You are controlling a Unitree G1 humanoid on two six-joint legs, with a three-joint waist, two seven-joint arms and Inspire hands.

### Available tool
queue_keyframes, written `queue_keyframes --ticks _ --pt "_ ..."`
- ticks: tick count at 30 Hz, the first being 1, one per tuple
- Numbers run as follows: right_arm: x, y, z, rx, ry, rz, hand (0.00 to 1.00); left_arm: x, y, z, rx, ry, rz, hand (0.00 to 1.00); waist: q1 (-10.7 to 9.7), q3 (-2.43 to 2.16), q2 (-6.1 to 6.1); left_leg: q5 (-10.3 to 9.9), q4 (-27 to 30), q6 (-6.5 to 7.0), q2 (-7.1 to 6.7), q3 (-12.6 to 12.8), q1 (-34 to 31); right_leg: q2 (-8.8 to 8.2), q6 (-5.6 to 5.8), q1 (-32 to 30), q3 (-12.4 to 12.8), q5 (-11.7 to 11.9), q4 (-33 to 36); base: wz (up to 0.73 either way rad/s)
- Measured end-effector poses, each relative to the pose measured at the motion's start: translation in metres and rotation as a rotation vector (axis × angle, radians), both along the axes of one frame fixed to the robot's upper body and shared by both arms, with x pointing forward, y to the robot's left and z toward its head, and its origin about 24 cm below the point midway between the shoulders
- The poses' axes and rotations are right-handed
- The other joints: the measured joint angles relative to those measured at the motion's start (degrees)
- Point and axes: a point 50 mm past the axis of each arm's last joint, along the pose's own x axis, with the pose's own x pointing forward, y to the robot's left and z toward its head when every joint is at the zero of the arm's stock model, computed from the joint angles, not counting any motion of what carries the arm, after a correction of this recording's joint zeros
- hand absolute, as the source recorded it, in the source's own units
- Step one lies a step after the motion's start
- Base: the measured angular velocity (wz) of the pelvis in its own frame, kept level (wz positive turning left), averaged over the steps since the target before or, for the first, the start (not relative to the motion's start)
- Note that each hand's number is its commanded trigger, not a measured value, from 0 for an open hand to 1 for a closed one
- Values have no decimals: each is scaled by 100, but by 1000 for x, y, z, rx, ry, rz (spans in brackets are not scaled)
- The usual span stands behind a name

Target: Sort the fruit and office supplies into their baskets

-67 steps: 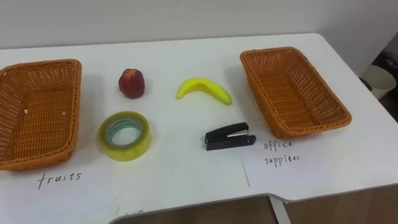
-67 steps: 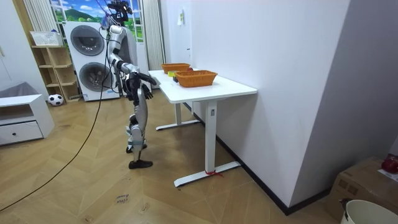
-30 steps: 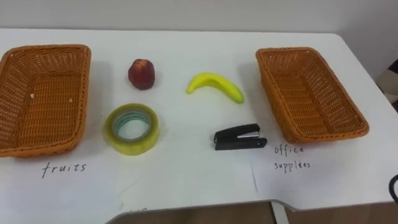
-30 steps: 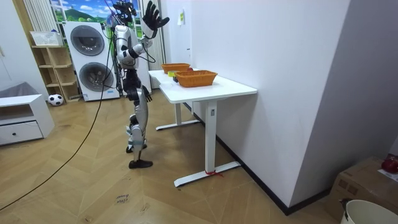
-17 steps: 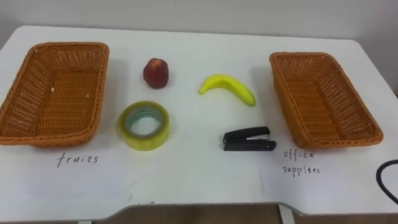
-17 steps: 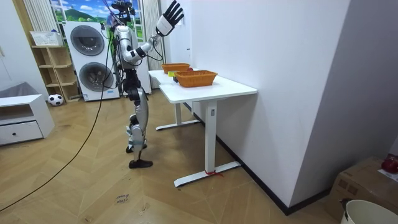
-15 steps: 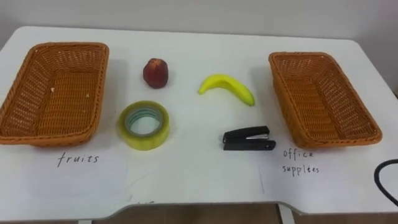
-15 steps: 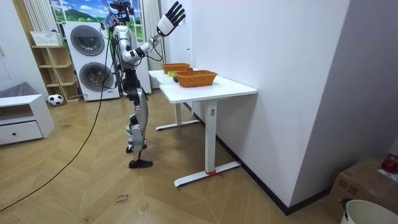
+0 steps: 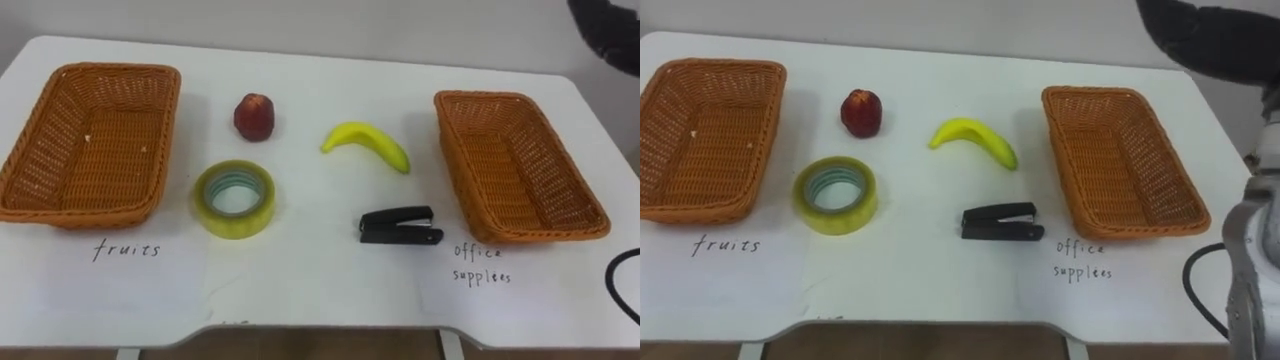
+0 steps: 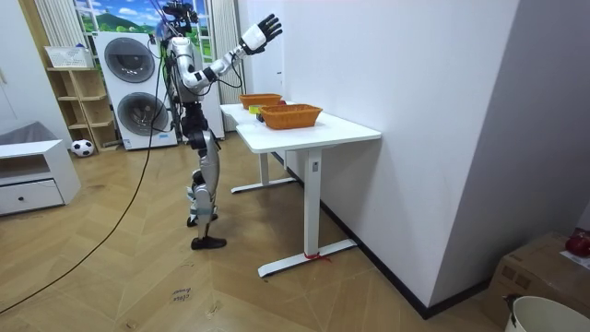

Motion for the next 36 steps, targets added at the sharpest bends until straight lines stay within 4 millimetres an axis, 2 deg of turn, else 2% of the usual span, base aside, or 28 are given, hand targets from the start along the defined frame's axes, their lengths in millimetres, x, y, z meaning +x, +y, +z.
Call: queue_keyframes --ticks 3,11,14,19,25,30,34,36 --pt "4 8 -5 -76 47 38 0 -1 0 0 -4 2 -2 0 8 10 9 0 0 0 0 1 1 0 0 5 6 0 0 0" --pt "13 7 -24 -179 185 91 0 4 -1 0 -45 -3 -21 0 85 41 43 0 -20 0 3 1 -6 6 0 -15 12 0 5 0" --pt "18 12 -35 -223 270 129 0 6 2 1 -46 -5 -30 0 119 21 -6 0 -17 0 4 -12 -14 7 0 -12 25 0 5 0" --pt "22 24 -51 -302 391 239 0 10 8 3 -35 -4 -35 0 162 25 -107 0 1 0 -4 -64 -2 4 0 37 58 0 -7 5" --pt "24 26 -59 -331 466 294 0 11 7 2 -40 0 -33 0 155 38 -81 0 20 0 -6 -148 -20 5 1 76 48 0 -23 7" --pt "24 28 -63 -375 511 323 0 12 7 2 -36 6 -37 0 161 22 -70 0 22 0 -5 -154 -42 12 -3 76 42 2 -61 0" --pt "23 28 -67 -413 555 331 0 14 7 3 -35 3 -40 0 178 -28 -56 0 25 0 -6 -153 -31 12 -3 88 51 3 -73 0" --pt "23 30 -69 -436 567 335 0 14 7 3 -34 0 -41 0 199 -29 -45 0 25 0 -6 -151 -1 13 -3 125 66 3 -84 0"
